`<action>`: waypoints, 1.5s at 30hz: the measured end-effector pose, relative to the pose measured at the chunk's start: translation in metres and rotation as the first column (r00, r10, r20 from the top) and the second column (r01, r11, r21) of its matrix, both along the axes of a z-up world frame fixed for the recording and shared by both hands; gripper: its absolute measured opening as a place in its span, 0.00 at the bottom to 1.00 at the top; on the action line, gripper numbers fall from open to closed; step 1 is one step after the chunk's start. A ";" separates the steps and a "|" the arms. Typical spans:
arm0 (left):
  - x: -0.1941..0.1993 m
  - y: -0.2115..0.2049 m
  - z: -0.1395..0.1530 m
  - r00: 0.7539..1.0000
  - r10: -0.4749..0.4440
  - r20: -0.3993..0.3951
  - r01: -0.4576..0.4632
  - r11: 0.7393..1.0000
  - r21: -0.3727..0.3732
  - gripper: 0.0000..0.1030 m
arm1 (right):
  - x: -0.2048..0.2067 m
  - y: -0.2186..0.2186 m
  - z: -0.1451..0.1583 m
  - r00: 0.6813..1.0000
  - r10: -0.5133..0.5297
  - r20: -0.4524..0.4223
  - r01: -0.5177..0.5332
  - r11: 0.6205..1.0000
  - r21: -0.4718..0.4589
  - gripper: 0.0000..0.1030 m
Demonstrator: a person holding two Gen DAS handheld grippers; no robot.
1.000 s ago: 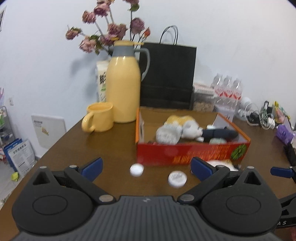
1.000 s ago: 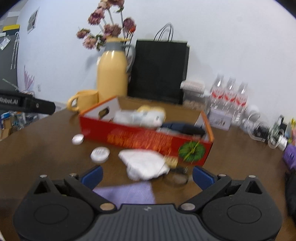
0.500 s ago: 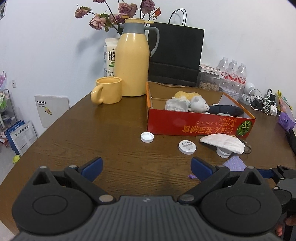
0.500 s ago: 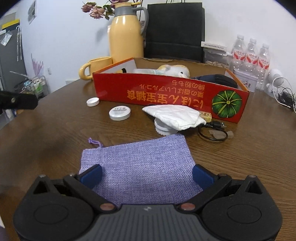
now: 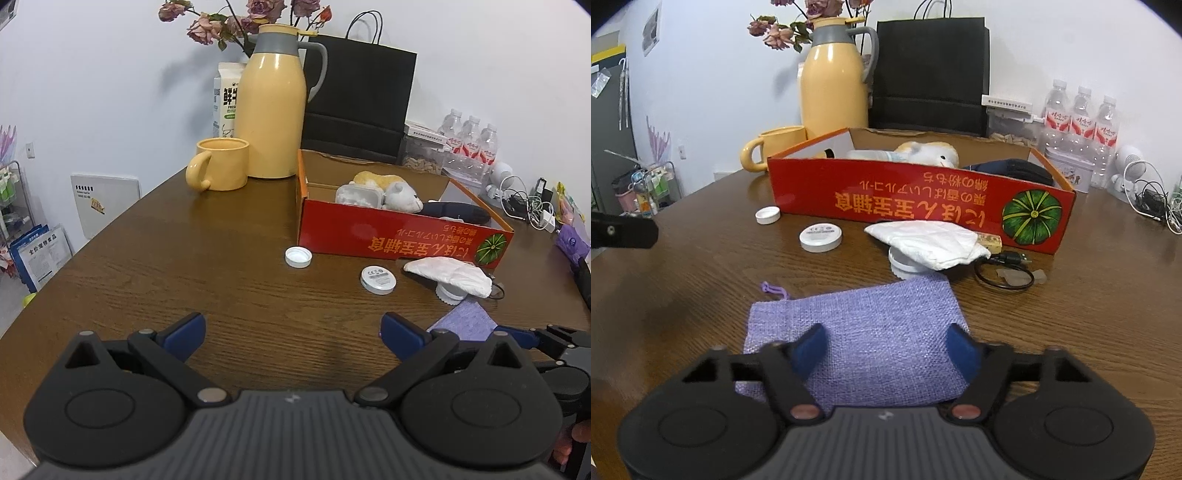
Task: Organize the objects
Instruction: 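Grasp the purple drawstring pouch with the right tool and lift it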
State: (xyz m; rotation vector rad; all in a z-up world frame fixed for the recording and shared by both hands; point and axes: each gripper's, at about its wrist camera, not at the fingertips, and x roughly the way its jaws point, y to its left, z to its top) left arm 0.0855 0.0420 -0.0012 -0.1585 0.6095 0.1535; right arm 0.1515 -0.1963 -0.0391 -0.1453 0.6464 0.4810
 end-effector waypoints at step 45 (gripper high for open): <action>0.005 0.013 -0.018 0.999 0.039 -0.030 -0.040 0.999 -0.028 1.00 | -0.019 -0.031 0.011 0.985 -0.113 0.131 0.102 0.991 0.090 0.03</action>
